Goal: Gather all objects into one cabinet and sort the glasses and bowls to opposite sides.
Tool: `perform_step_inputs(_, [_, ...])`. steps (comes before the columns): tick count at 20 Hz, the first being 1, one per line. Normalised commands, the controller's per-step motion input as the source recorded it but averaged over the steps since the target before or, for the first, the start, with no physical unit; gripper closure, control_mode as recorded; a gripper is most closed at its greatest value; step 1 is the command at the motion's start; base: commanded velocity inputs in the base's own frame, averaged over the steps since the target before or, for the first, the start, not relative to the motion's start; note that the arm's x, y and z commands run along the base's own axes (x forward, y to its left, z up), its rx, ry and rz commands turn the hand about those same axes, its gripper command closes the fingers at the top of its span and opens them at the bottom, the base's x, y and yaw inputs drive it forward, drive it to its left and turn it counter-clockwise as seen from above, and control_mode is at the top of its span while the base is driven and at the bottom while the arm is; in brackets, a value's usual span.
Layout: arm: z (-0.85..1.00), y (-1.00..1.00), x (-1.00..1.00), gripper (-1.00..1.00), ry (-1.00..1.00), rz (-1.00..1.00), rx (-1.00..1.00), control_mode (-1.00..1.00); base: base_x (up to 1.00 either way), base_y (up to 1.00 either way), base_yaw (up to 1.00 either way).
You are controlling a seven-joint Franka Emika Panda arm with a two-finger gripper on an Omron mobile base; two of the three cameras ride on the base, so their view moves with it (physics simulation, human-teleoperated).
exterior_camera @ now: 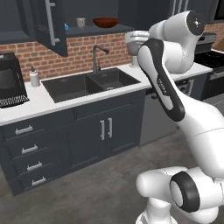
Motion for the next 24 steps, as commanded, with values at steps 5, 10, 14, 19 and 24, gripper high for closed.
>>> perform_step_inputs(5, [0.0,0.0,0.0,1.0,0.0,0.0,0.0,1.0,1.0,-0.33,0.14])
perform_step_inputs(10, [0.0,0.0,0.0,1.0,0.0,0.0,0.0,1.0,1.0,-0.11,0.22])
perform_step_inputs(14, [0.0,0.0,0.0,1.0,0.0,0.0,0.0,1.0,1.0,0.0,0.2])
perform_step_inputs(19, [0.0,0.0,0.0,1.0,0.0,0.0,0.0,1.0,0.84,-0.4,0.31])
perform_step_inputs(24, [0.0,0.0,0.0,1.0,0.0,0.0,0.0,1.0,0.52,-0.85,0.26])
